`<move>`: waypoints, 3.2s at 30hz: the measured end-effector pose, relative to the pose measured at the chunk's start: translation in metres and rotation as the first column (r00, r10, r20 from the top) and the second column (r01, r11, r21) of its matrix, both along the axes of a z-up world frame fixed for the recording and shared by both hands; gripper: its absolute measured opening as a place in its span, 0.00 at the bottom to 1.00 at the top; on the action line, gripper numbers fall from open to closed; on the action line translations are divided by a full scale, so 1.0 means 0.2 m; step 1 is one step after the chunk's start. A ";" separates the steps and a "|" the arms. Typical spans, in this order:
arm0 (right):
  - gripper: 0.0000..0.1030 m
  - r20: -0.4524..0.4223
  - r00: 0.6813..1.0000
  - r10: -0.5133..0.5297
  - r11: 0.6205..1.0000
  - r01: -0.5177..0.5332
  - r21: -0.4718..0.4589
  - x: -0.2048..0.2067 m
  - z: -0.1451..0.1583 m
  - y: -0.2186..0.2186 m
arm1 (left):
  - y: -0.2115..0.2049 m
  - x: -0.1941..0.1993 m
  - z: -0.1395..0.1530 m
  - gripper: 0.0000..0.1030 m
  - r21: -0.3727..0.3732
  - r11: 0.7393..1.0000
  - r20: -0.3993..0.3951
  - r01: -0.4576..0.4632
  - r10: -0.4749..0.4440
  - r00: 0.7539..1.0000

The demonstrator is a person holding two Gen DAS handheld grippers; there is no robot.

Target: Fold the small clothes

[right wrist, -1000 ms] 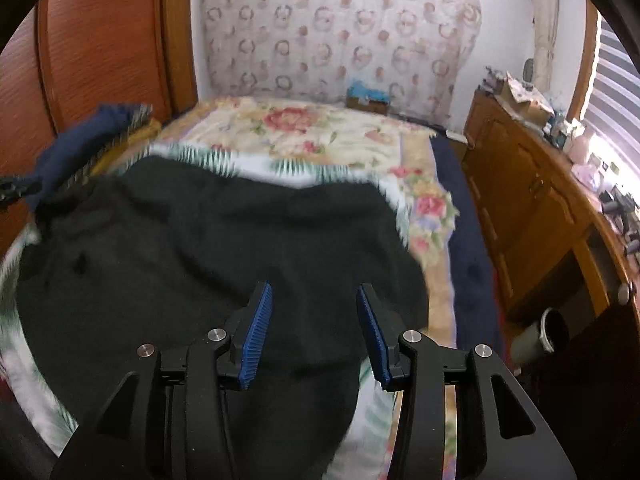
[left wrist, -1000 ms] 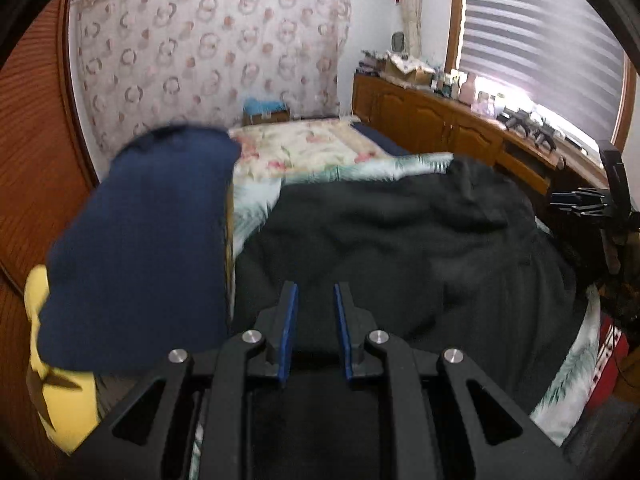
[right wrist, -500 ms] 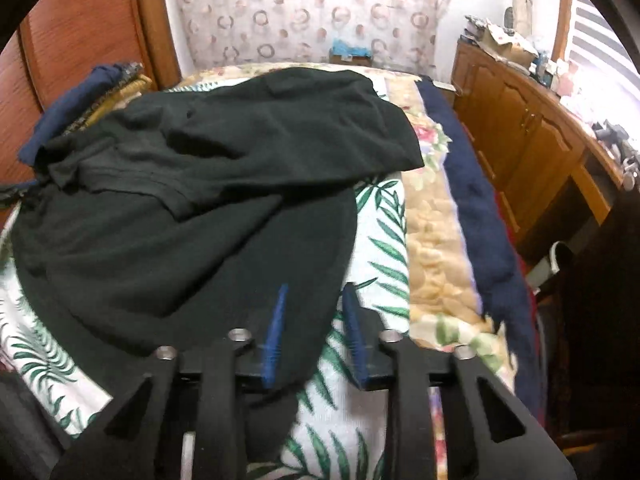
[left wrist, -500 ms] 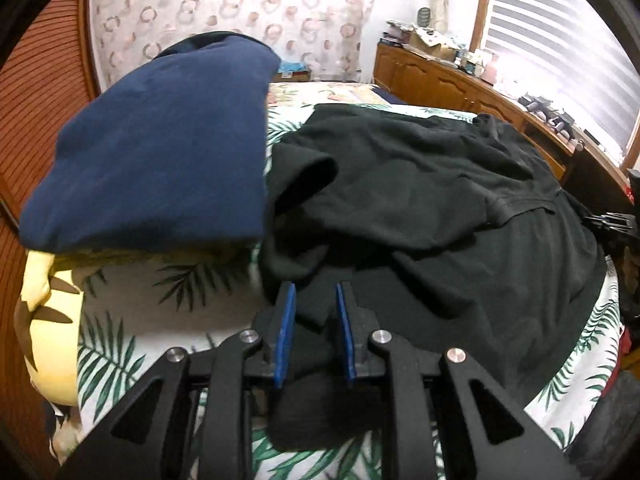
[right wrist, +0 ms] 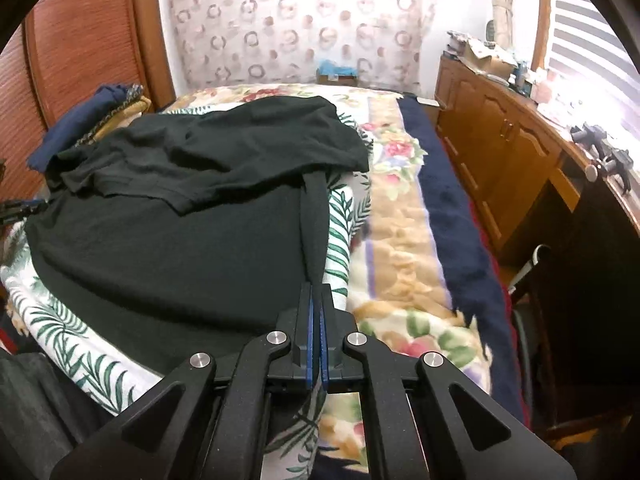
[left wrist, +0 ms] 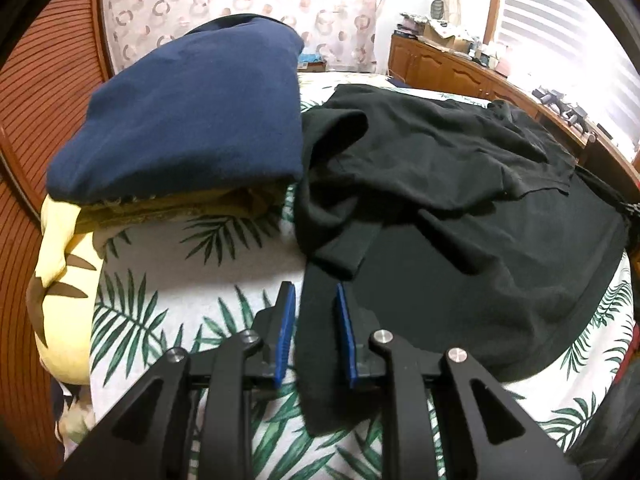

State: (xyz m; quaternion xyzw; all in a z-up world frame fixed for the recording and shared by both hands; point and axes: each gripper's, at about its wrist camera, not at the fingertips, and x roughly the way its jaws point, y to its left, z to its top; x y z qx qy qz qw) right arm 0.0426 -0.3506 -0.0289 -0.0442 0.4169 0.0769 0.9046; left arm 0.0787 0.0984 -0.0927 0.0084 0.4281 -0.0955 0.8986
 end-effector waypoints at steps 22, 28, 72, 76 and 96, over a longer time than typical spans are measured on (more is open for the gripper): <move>0.00 0.037 0.999 -0.014 1.000 0.013 0.024 -0.01 0.04 -0.03 | 0.08 -0.29 0.17 0.00 -0.119 0.993 0.066 0.020 -0.012 0.998; 0.00 0.018 1.000 0.011 1.000 -0.011 0.004 -0.07 0.08 -0.03 | 0.08 -0.37 0.18 0.00 -0.089 0.996 0.046 0.018 -0.014 0.999; 0.57 -0.105 0.991 0.078 0.996 -0.071 0.062 0.58 -0.14 0.45 | -0.28 0.33 0.09 0.04 -0.189 0.982 -0.005 0.013 -0.015 1.000; 0.44 -0.103 0.993 0.065 0.998 -0.062 0.032 0.60 -0.15 0.47 | -0.28 0.29 0.14 0.00 -0.166 0.986 0.051 0.028 -0.019 0.999; 0.02 0.057 0.992 0.111 0.994 -0.112 0.012 0.50 0.00 0.54 | -0.19 0.23 0.12 0.16 -0.154 0.987 -0.012 -0.052 0.051 0.999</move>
